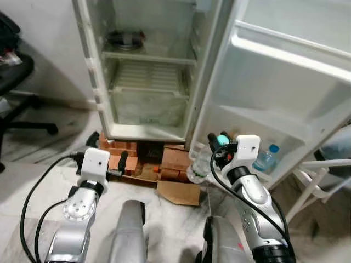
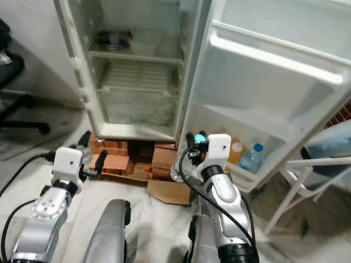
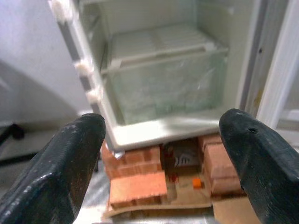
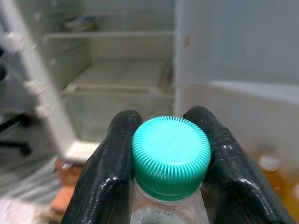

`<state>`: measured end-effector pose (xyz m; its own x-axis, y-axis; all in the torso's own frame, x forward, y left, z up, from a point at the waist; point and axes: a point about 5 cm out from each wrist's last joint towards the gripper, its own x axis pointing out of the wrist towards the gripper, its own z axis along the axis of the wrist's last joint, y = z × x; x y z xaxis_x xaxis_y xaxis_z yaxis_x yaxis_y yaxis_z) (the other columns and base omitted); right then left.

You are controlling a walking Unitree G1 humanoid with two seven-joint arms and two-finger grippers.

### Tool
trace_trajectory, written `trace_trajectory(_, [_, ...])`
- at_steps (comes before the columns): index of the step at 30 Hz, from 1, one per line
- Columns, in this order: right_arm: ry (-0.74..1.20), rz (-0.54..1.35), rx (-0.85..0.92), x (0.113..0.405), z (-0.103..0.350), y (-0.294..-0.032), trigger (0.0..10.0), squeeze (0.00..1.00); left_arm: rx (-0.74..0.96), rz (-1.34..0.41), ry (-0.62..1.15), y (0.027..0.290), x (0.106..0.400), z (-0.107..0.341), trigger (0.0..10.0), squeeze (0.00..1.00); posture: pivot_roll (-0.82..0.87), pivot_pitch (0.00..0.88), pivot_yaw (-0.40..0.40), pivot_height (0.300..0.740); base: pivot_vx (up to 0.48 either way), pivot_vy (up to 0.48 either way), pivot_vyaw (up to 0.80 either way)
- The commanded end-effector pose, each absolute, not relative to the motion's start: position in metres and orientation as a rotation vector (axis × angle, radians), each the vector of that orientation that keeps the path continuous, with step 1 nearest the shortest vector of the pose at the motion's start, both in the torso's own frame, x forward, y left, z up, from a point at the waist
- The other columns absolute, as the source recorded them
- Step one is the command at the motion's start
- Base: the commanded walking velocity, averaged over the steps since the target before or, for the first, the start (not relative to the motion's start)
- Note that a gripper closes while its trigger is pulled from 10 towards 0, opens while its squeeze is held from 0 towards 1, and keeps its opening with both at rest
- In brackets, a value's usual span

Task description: Restocking fridge

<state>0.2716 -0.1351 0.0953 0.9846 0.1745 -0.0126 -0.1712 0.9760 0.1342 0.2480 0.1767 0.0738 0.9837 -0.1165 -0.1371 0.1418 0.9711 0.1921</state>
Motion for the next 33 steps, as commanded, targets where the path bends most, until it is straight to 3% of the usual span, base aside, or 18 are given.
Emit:
trace_trajectory(1, [-0.018,0.112,0.099,0.276,0.103,-0.146,10.0,0.00,0.185,-0.146,0.119,0.173,0.246,0.074,10.0,0.00,0.07,0.067,-0.051,0.627,0.000,0.000,0.00])
trace_trajectory(16, [-0.060,0.060,0.057,0.276,0.106,-0.150,10.0,0.00,0.145,-0.186,0.140,0.169,0.242,0.070,10.0,0.00,0.07,0.084,-0.041,0.627,0.271,0.000,0.00])
trace_trajectory(33, [-0.060,0.178,0.080,0.276,0.106,-0.137,10.0,0.00,0.137,-0.186,0.138,0.167,0.241,0.069,10.0,0.00,0.07,0.083,-0.050,0.627,0.367,0.000,0.00])
